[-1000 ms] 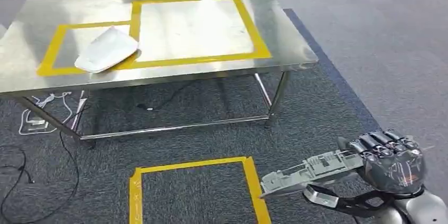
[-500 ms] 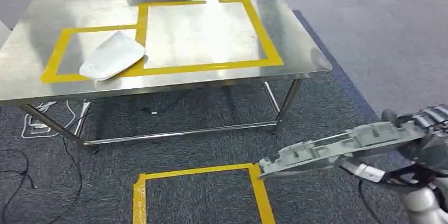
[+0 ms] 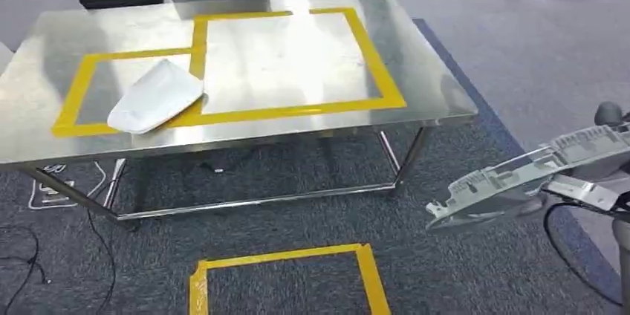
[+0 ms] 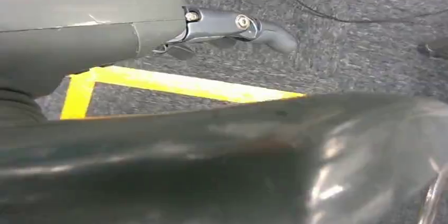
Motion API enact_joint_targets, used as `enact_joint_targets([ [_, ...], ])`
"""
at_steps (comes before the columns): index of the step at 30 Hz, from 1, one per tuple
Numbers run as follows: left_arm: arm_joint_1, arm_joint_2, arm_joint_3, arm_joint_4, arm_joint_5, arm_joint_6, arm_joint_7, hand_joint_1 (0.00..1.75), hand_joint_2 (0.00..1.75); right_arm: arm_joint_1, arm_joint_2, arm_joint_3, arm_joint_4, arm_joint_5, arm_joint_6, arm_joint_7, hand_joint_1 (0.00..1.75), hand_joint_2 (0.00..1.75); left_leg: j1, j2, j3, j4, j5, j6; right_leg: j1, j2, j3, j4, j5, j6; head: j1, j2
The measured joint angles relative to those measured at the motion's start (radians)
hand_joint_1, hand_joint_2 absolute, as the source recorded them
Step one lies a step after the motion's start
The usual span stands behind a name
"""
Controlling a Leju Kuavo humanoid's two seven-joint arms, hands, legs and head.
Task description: Take the parts from the cabinet and place them on the table.
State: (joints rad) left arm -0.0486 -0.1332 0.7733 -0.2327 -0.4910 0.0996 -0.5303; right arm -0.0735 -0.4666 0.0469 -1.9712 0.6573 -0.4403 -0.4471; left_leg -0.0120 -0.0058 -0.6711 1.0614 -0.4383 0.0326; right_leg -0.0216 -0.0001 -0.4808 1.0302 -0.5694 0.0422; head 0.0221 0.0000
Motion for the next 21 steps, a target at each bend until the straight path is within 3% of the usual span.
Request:
enact_joint_targets([
  [2,0.000,-0.002,0.002,0.000,-0.002,0.000,0.000,0.00,0.00,-0.026,-0.015,-0.013,0.008,-0.007,0.026,-0.002,1.75,1.75,0.003,-0.002,0.023,-0.009,-0.005,0.012,-0.001,0.001,-0.016,0.031,0.016,0.015,-0.001,0.000],
  [4,-0.008,0.000,0.002,0.000,-0.006,-0.002,-0.001,0.00,0.00,-0.076,-0.032,-0.026,0.023,-0.011,0.058,0.007,1.75,1.75,0.005,-0.001,0.037,-0.017,-0.007,0.020,-0.003,-0.001,-0.079,0.126,0.013,0.013,0.003,0.000],
  [5,-0.011,0.000,0.002,0.000,-0.008,-0.003,-0.001,0.00,0.00,-0.099,-0.040,-0.028,0.035,-0.011,0.073,0.011,1.75,1.75,0.005,-0.001,0.040,-0.018,-0.011,0.025,-0.003,0.000,-0.126,0.188,-0.003,0.012,0.003,0.000],
  [6,-0.012,-0.001,0.002,0.000,-0.010,-0.003,-0.001,0.00,0.00,-0.108,-0.045,-0.028,0.043,-0.011,0.082,0.014,1.75,1.75,0.005,-0.002,0.044,-0.018,-0.016,0.026,-0.002,0.000,-0.171,0.240,-0.037,0.012,0.004,0.000],
  [8,-0.010,-0.005,0.002,0.000,-0.011,-0.005,-0.001,0.00,0.00,-0.112,-0.047,-0.028,0.055,-0.011,0.088,0.015,1.75,1.75,0.005,-0.006,0.058,-0.017,-0.032,0.027,-0.002,-0.001,-0.227,0.268,-0.105,0.014,0.004,0.000],
  [9,-0.009,-0.006,0.002,0.000,-0.011,-0.005,-0.001,0.00,0.00,-0.120,-0.048,-0.028,0.065,-0.011,0.093,0.016,1.75,1.75,0.004,-0.007,0.068,-0.017,-0.040,0.027,-0.002,-0.001,-0.236,0.243,-0.103,0.012,0.004,0.000],
  [10,-0.009,-0.006,0.003,0.000,-0.012,-0.006,-0.001,0.00,0.00,-0.130,-0.052,-0.029,0.071,-0.011,0.098,0.018,1.75,1.75,0.004,-0.007,0.082,-0.017,-0.050,0.025,-0.002,-0.001,-0.227,0.184,-0.063,0.012,0.003,0.000],
  [11,-0.010,-0.006,0.003,0.000,-0.013,-0.006,-0.001,0.00,0.00,-0.139,-0.056,-0.029,0.076,-0.011,0.102,0.020,1.75,1.75,0.004,-0.008,0.093,-0.017,-0.059,0.023,-0.002,-0.001,-0.211,0.119,-0.006,0.011,0.004,0.000],
  [12,-0.011,-0.006,0.003,0.000,-0.015,-0.008,-0.001,0.00,0.00,-0.150,-0.060,-0.029,0.082,-0.011,0.105,0.022,1.75,1.75,0.003,-0.008,0.104,-0.017,-0.069,0.019,-0.002,-0.002,-0.193,0.046,0.080,0.007,0.003,0.000],
  [13,-0.013,-0.006,0.003,0.000,-0.018,-0.009,0.000,0.00,0.00,-0.159,-0.062,-0.028,0.090,-0.013,0.110,0.024,1.75,1.75,-0.002,-0.009,0.113,-0.009,-0.081,0.013,0.003,-0.004,-0.193,0.013,0.121,0.008,0.003,0.000],
  [14,-0.014,-0.007,0.003,0.000,-0.020,-0.008,0.001,0.00,0.00,-0.167,-0.062,-0.026,0.097,-0.016,0.117,0.027,1.75,1.75,-0.003,-0.008,0.112,-0.019,-0.088,0.005,0.005,-0.005,-0.176,0.014,0.095,-0.001,0.004,0.000],
  [16,-0.015,-0.008,0.003,0.000,-0.020,-0.007,0.003,0.00,0.00,-0.172,-0.064,-0.028,0.101,-0.018,0.117,0.027,1.75,1.75,-0.002,-0.008,0.122,-0.011,-0.080,-0.007,0.005,-0.001,-0.169,0.005,0.107,-0.015,0.006,0.000],
  [17,-0.016,-0.007,0.003,0.000,-0.020,-0.006,0.004,0.00,0.00,-0.175,-0.065,-0.028,0.103,-0.019,0.118,0.027,1.75,1.75,-0.003,-0.008,0.131,-0.015,-0.090,-0.011,-0.001,-0.001,-0.155,0.004,0.110,-0.022,0.004,0.000],
  [18,-0.018,-0.005,0.003,0.000,-0.021,-0.006,0.004,0.00,0.00,-0.177,-0.066,-0.028,0.103,-0.019,0.119,0.027,1.75,1.75,-0.001,-0.006,0.123,0.007,-0.088,-0.015,-0.001,-0.001,-0.143,0.001,0.108,-0.024,0.005,0.000],
  [19,-0.020,-0.007,0.003,0.000,-0.021,-0.006,0.004,0.00,0.00,-0.182,-0.067,-0.029,0.106,-0.020,0.119,0.027,1.75,1.75,0.000,-0.005,0.095,0.062,-0.083,-0.023,-0.002,-0.002,-0.133,0.000,0.102,-0.032,0.001,0.000],
  [20,-0.021,-0.008,0.003,0.000,-0.021,-0.006,0.004,0.00,0.00,-0.186,-0.068,-0.028,0.107,-0.020,0.119,0.027,1.75,1.75,0.003,-0.004,0.048,0.139,-0.089,-0.029,-0.002,-0.002,-0.126,0.000,0.094,-0.034,0.001,0.000],
  [21,-0.021,-0.009,0.003,0.000,-0.021,-0.006,0.004,0.00,0.00,-0.187,-0.067,-0.027,0.111,-0.019,0.119,0.027,1.75,1.75,0.006,-0.004,-0.001,0.210,-0.114,-0.033,-0.001,-0.002,-0.120,0.000,0.086,-0.035,0.001,0.000],
])
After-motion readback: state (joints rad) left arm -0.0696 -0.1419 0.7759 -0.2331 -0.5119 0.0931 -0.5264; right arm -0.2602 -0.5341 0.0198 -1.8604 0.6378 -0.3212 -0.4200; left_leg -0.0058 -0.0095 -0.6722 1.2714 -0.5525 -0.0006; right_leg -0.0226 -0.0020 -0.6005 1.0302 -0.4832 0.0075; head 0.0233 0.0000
